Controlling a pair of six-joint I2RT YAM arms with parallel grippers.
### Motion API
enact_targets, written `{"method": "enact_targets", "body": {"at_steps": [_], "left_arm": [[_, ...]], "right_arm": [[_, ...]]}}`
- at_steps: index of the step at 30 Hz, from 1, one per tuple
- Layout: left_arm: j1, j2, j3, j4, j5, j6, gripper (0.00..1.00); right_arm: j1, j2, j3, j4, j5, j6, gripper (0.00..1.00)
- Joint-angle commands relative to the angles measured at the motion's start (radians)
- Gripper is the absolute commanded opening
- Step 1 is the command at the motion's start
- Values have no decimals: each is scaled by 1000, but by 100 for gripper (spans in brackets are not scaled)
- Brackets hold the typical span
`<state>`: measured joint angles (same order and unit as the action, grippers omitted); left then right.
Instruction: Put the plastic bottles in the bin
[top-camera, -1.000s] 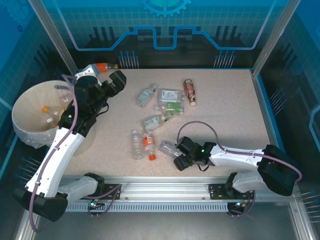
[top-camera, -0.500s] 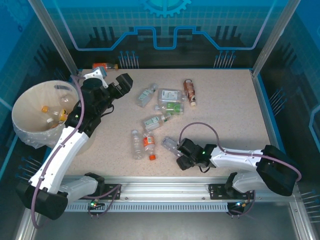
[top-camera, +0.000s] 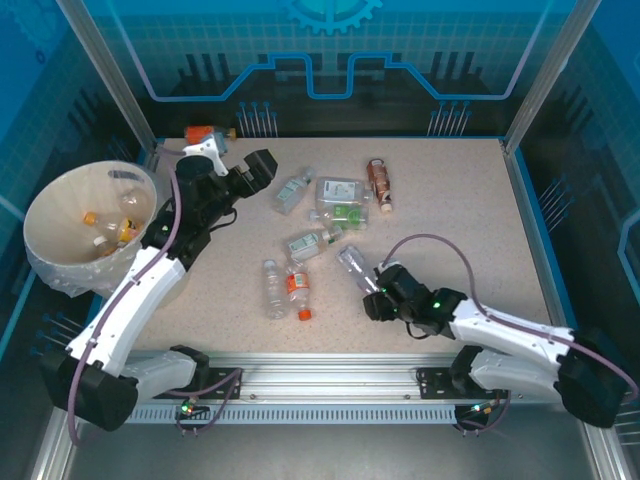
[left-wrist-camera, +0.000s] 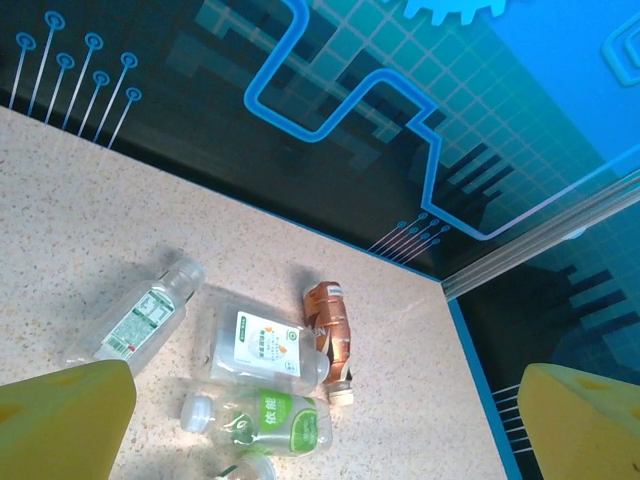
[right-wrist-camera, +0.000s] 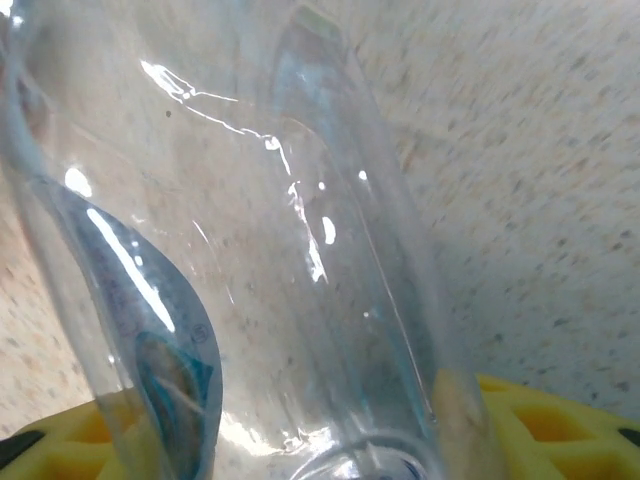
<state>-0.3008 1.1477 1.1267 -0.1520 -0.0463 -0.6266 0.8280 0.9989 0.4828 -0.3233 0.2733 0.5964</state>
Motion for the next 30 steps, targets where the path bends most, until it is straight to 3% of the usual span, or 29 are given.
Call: {"method": "enact_targets", "body": {"at_steps": [1, 6, 15, 20, 23, 30], "left_arm": [[-20, 6, 23, -4, 20, 14, 99], [-47, 34, 21, -37, 17, -7, 99], [-147, 117, 39, -27, 124, -23, 99], [-222, 151, 22, 81, 244, -26, 99], [-270, 179, 15, 120, 246, -9, 99], [-294, 255, 105, 35, 289, 19, 99]], "right_arm": [[-79, -85, -34, 86, -64, 44, 50], [-173, -128, -4, 163, -170, 31, 49], [-176, -4, 93, 360, -304, 62, 50], [-175, 68, 129, 466, -355, 109, 51], [-174, 97, 139, 531, -377, 135, 51], [-168, 142, 179, 635, -459, 166, 53]]}}
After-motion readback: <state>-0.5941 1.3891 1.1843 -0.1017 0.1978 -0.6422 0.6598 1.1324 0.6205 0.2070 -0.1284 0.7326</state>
